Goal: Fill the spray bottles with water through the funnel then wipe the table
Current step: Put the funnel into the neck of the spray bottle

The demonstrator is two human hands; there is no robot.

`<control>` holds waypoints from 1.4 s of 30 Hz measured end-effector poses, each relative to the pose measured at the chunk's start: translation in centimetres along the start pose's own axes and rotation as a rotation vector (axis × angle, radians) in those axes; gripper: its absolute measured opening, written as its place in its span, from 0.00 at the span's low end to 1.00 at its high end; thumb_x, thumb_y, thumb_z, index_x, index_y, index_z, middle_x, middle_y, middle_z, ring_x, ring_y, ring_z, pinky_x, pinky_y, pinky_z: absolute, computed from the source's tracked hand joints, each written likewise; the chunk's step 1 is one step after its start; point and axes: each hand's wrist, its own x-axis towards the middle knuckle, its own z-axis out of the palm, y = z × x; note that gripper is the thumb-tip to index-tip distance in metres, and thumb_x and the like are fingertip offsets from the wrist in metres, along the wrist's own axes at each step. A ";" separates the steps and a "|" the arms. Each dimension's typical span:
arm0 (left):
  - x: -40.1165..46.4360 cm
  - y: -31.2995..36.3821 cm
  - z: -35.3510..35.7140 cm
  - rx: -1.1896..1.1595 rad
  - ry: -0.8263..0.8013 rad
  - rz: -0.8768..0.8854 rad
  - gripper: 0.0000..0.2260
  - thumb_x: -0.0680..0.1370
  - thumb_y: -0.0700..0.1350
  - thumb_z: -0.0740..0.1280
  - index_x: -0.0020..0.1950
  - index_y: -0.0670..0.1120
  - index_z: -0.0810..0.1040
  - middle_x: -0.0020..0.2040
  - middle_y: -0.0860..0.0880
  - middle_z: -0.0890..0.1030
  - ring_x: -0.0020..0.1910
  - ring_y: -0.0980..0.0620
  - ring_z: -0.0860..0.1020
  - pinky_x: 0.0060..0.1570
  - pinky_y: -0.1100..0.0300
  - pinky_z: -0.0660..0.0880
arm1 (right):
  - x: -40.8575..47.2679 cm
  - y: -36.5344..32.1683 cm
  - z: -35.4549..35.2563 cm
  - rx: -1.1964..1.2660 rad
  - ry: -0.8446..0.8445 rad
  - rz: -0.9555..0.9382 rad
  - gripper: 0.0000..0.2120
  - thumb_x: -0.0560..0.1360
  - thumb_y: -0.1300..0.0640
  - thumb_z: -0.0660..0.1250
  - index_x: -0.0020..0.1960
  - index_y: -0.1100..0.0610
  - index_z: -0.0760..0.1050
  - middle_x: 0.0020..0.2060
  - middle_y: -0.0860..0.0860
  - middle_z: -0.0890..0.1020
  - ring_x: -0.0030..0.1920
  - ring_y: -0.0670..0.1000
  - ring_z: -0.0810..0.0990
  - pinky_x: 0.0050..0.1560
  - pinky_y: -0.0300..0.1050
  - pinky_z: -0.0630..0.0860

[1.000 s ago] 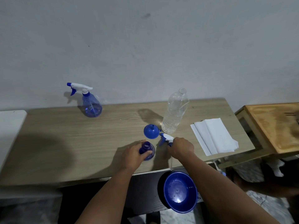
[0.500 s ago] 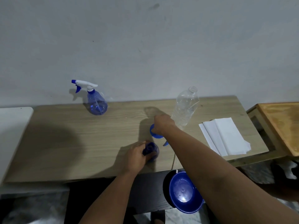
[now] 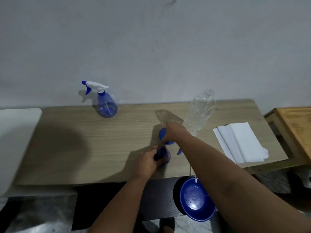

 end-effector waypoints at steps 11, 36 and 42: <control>0.7 -1.3 0.8 -0.048 0.039 0.029 0.23 0.62 0.66 0.70 0.50 0.54 0.84 0.43 0.53 0.86 0.46 0.49 0.84 0.49 0.47 0.80 | -9.5 0.0 -4.4 1.029 0.262 -0.202 0.24 0.68 0.49 0.83 0.57 0.53 0.75 0.48 0.56 0.85 0.40 0.50 0.82 0.40 0.44 0.79; -0.7 -0.1 0.6 0.000 0.097 0.019 0.08 0.71 0.49 0.77 0.40 0.52 0.79 0.35 0.53 0.82 0.37 0.51 0.82 0.38 0.53 0.78 | -13.0 2.8 4.3 1.027 0.200 -0.381 0.46 0.65 0.59 0.85 0.78 0.45 0.69 0.71 0.45 0.74 0.68 0.48 0.79 0.66 0.43 0.79; -2.3 1.3 -0.1 -0.043 0.119 0.016 0.16 0.67 0.50 0.81 0.46 0.53 0.78 0.36 0.56 0.81 0.37 0.52 0.81 0.34 0.60 0.72 | -13.4 3.2 4.7 1.032 0.223 -0.358 0.48 0.66 0.53 0.86 0.80 0.45 0.66 0.68 0.45 0.77 0.65 0.47 0.81 0.65 0.44 0.79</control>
